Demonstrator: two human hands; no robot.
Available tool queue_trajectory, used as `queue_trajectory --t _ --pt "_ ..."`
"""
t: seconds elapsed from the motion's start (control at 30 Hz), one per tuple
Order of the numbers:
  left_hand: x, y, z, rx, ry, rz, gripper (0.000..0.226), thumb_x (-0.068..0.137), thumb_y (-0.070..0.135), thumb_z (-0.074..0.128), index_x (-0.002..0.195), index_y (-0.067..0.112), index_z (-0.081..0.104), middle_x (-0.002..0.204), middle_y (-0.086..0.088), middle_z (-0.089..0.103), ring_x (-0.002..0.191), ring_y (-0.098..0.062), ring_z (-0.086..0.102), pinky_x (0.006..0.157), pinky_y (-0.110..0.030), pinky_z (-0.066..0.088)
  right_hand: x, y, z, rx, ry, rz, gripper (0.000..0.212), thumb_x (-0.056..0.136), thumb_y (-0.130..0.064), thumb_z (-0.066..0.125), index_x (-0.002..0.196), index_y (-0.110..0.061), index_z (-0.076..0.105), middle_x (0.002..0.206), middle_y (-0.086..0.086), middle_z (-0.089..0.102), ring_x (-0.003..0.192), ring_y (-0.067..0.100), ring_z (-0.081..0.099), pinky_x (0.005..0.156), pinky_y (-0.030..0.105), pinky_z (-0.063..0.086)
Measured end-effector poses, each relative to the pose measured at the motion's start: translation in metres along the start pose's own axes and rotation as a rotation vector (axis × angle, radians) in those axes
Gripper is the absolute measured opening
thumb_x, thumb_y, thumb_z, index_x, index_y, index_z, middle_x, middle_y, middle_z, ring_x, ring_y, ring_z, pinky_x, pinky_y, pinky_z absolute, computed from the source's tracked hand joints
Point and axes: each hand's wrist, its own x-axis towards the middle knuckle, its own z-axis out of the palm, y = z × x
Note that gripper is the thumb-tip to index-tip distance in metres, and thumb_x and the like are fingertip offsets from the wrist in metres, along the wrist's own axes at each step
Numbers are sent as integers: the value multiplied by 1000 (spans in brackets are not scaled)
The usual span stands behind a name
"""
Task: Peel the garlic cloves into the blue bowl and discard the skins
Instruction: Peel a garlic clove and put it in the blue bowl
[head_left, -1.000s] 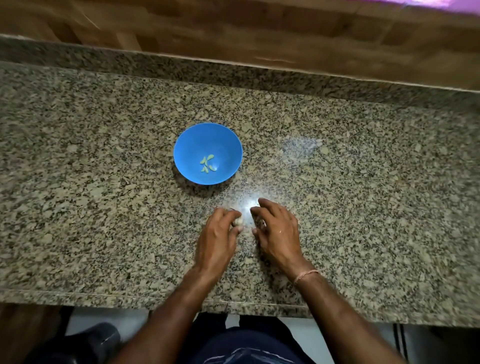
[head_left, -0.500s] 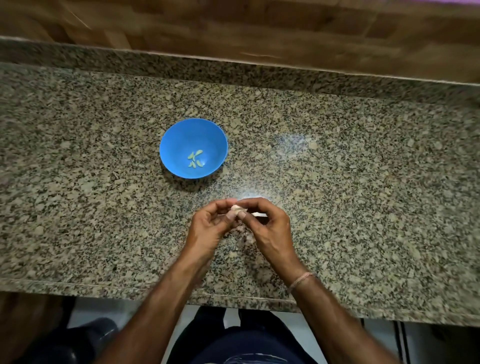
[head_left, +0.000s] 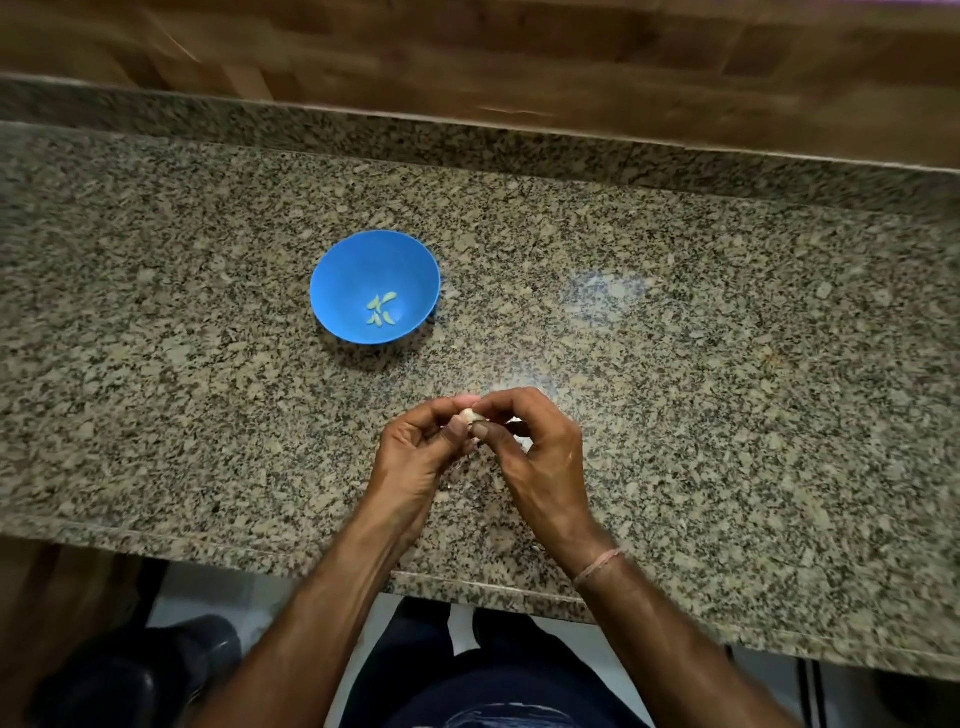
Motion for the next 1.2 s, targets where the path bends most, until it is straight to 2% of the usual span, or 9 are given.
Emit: queue_trajectory --t 0.1,0.23,0.4,0.53,0.67,0.8,1.0,1.1,1.2 --pt "-4 -1 3 6 3 -1 28 72 26 83 99 18 82 107 -10 76 95 -14 70 80 -23 59 -1 -3 -3 6 3 -15 9 91 -10 79 98 -12 74 99 -5 70 95 12 69 80 25 58" --pt "-7 -1 7 37 16 8 27 73 26 83 98 19 81 106 -11 76 95 -17 68 81 -23 59 -4 0 -1 -32 45 -14 9 90 -9 79 93 -13 72 93 -5 69 89 13 68 75 30 58" --pt "-10 1 7 53 4 -3 26 77 23 80 102 17 81 110 -9 76 98 -15 70 78 -23 58 -7 0 0 -51 57 -27 9 90 -7 79 93 -11 72 93 -4 69 89 11 67 75 18 52" --pt "-12 0 7 75 21 -6 25 76 24 82 100 17 81 111 -15 76 107 -25 69 92 -34 57 -8 2 0 -25 44 35 9 90 -8 80 92 -11 71 92 -4 72 88 11 69 73 23 57" --pt "-14 -2 7 78 50 -23 24 74 26 82 97 19 82 97 -11 78 103 -22 71 87 -31 57 -8 1 -1 63 16 145 8 90 -8 80 91 -12 73 87 -8 74 84 10 71 74 25 60" --pt "-16 -6 4 73 93 -38 32 72 24 84 101 12 79 108 -18 77 113 -29 72 93 -34 56 -9 3 2 93 -14 195 11 88 -8 82 90 -14 72 87 -5 74 84 13 72 76 30 63" --pt "-16 -4 3 98 88 -46 29 78 11 77 106 4 74 105 -10 80 101 -15 76 78 -20 57 -11 10 4 101 -55 261 13 88 -12 82 92 -17 71 88 -1 73 86 18 70 79 36 63" --pt "-15 -8 2 81 102 -45 29 78 13 78 106 4 74 109 -13 79 110 -20 74 87 -24 58 -10 11 5 86 -48 276 14 87 -13 83 90 -17 70 86 -2 71 84 16 68 76 30 61" --pt "-12 -13 0 74 120 -53 30 79 12 77 107 3 74 113 -15 77 115 -23 72 90 -25 59 -10 14 8 75 -39 277 14 88 -13 83 90 -15 70 85 -8 71 80 4 66 72 22 58"
